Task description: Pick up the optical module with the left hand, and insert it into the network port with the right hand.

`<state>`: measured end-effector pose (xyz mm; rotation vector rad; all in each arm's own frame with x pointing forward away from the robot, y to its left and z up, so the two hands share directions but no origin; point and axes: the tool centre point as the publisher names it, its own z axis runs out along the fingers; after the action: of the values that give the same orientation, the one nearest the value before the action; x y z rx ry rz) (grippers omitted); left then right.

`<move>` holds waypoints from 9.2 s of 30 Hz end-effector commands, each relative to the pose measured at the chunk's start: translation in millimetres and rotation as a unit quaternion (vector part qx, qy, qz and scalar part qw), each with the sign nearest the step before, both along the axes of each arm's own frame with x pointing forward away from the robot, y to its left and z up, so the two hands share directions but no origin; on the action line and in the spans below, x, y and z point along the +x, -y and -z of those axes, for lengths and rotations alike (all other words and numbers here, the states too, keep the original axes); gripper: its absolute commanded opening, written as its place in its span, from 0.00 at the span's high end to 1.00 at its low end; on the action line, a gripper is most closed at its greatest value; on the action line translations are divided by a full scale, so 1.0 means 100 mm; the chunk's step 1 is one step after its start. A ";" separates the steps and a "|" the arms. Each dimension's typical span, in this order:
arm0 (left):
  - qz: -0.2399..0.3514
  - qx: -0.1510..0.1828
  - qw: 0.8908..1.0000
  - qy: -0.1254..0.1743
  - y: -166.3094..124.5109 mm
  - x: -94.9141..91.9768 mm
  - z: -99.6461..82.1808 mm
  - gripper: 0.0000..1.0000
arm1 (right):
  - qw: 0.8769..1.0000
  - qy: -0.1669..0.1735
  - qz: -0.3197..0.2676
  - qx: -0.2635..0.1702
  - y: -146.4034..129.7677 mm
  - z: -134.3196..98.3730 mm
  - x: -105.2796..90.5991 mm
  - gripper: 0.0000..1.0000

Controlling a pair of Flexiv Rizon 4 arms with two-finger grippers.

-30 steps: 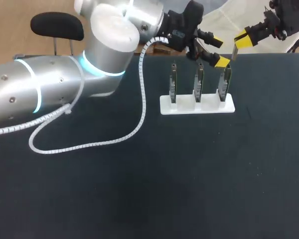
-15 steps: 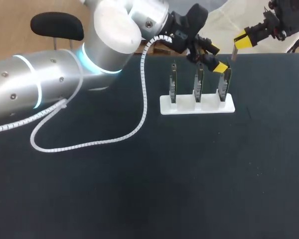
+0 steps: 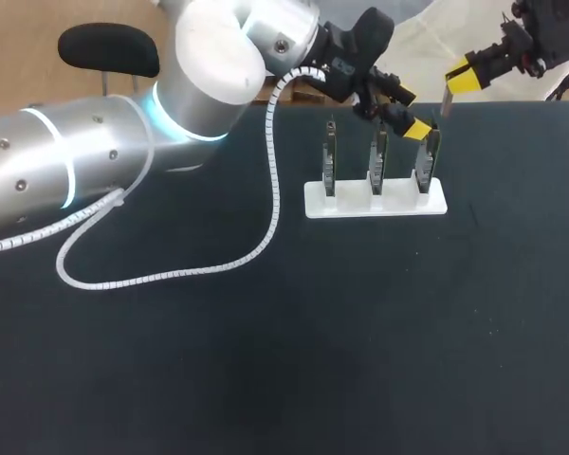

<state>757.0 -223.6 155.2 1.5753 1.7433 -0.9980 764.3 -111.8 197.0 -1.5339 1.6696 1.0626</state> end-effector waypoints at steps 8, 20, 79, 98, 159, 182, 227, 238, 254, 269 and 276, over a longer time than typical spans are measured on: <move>0.001 0.002 1.000 -0.001 0.01 0.01 0.00 0.00 | 0.999 0.014 -0.025 -0.014 -0.02 0.11 0.05 1.00; 0.001 0.002 1.000 -0.001 0.01 0.01 0.00 0.00 | 1.000 0.020 -0.014 -0.014 -0.02 0.17 0.03 1.00; 0.001 0.002 1.000 -0.001 0.01 0.01 0.00 0.00 | 0.999 0.033 0.007 -0.024 -0.09 0.33 0.02 1.00; 0.001 0.002 1.000 -0.001 0.01 0.01 0.00 0.00 | 0.999 0.029 0.011 -0.026 -0.07 0.34 0.02 0.00; 0.001 0.002 1.000 -0.001 0.01 0.01 0.00 0.00 | 0.999 0.011 -0.030 0.036 -0.15 0.11 0.07 1.00; 0.001 0.002 1.000 -0.001 0.01 0.01 0.00 0.00 | 0.999 -0.006 -0.025 0.021 -0.11 0.29 0.07 1.00; 0.001 0.002 1.000 -0.001 0.01 0.01 0.00 0.00 | 0.999 -0.030 -0.026 0.007 -0.11 0.53 0.04 1.00; 0.001 0.002 1.000 -0.001 0.01 0.01 0.00 0.00 | 0.999 -0.035 -0.025 0.005 -0.11 0.57 0.02 1.00; 0.001 0.002 1.000 -0.001 0.01 0.01 0.00 0.00 | 0.999 -0.040 -0.025 0.001 -0.11 0.63 0.00 1.00; 0.001 0.002 1.000 -0.001 0.01 0.01 0.00 0.00 | 0.999 -0.022 -0.008 0.025 -0.10 0.41 0.06 1.00; 0.007 -0.001 1.000 0.008 0.03 0.02 -0.05 0.00 | 0.999 -0.011 0.002 0.030 -0.03 0.32 0.07 1.00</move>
<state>757.0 -223.8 156.5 1.5809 1.7294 -0.9942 777.8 -106.2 162.1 -1.4966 1.6407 1.1326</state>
